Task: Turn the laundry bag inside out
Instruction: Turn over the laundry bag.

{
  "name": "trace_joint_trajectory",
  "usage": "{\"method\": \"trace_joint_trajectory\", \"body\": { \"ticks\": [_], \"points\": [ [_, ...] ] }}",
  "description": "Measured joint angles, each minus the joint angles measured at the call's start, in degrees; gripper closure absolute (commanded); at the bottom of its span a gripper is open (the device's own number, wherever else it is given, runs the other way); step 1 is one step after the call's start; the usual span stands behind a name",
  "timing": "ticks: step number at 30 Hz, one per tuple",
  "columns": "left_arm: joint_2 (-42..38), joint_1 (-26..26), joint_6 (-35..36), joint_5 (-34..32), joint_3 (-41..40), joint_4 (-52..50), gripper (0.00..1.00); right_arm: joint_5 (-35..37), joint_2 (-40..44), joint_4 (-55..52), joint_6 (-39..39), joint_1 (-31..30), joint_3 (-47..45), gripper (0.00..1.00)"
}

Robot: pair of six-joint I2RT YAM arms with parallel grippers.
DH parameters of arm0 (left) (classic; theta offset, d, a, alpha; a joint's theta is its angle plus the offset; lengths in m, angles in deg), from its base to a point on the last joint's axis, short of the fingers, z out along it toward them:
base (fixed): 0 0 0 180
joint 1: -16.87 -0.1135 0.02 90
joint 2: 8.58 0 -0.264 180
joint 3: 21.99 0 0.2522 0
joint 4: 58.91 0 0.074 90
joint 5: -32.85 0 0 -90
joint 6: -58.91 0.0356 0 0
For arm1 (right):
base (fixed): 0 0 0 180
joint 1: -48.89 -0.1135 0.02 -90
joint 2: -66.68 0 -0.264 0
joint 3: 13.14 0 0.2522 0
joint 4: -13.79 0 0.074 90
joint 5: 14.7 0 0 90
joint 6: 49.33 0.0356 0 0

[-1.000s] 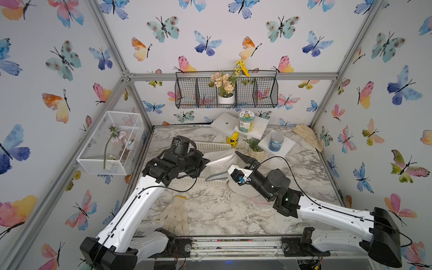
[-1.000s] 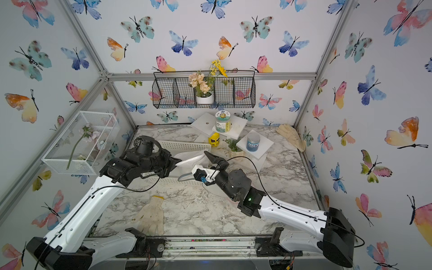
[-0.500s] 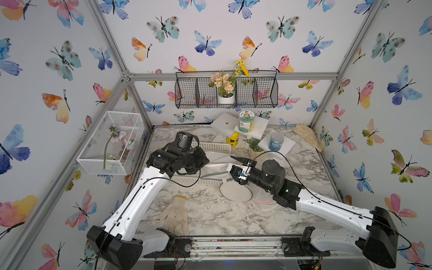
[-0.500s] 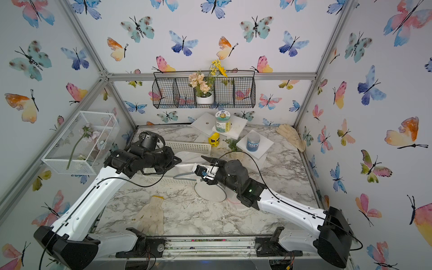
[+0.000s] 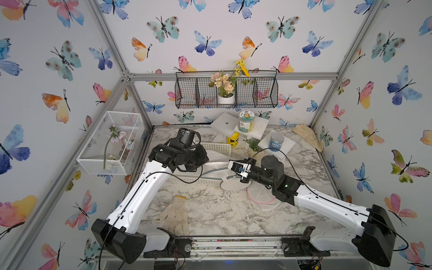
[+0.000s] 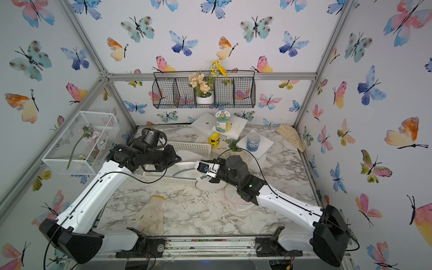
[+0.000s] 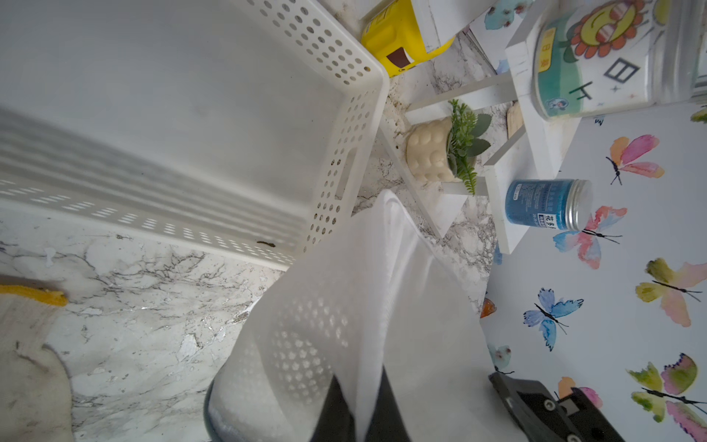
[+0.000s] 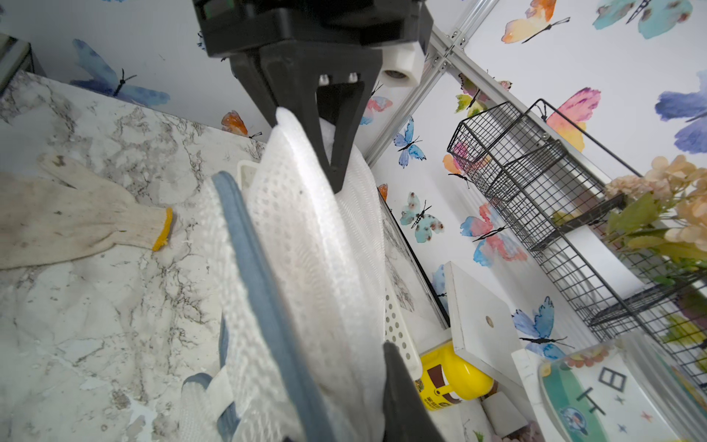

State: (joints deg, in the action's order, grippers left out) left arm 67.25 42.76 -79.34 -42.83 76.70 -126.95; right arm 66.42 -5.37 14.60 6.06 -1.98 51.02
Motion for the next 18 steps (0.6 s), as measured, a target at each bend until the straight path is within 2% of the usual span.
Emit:
{"method": "trace_joint_trajectory", "body": {
  "ticks": [1, 4, 6, 9, 12, 15, 18],
  "points": [
    [0.00, 0.02, 0.13, -0.66, 0.39, 0.46, 0.52, -0.52, -0.07, -0.24, 0.42, 0.09, 0.02, 0.97],
    [-1.20, 0.02, 0.42, -4.70, 0.66, 3.43, 0.18, -1.86, -0.07, -0.72, 2.19, 0.17, 0.04, 0.97],
    [-3.69, 0.02, 0.50, -8.46, -0.61, 7.56, 0.03, -1.99, -0.07, -1.51, 4.26, 0.13, 0.42, 0.97],
    [-11.41, 0.02, 2.47, -14.38, -6.64, 16.94, 0.02, -1.70, -0.07, -3.87, 8.26, 0.17, 1.95, 0.97],
    [-20.61, -0.02, 9.92, -16.81, -14.78, 28.81, 0.05, -1.62, -0.04, -6.64, 12.09, 0.28, 3.82, 0.97],
    [-28.02, 0.02, 21.79, -14.60, -22.16, 38.53, 0.07, -1.64, -0.04, -10.19, 14.93, 0.28, 5.60, 0.97],
    [-31.32, 0.00, 35.98, -8.94, -25.20, 41.90, 0.07, -1.75, 0.11, -14.03, 16.59, 0.28, 7.43, 0.97]
  ]
}}
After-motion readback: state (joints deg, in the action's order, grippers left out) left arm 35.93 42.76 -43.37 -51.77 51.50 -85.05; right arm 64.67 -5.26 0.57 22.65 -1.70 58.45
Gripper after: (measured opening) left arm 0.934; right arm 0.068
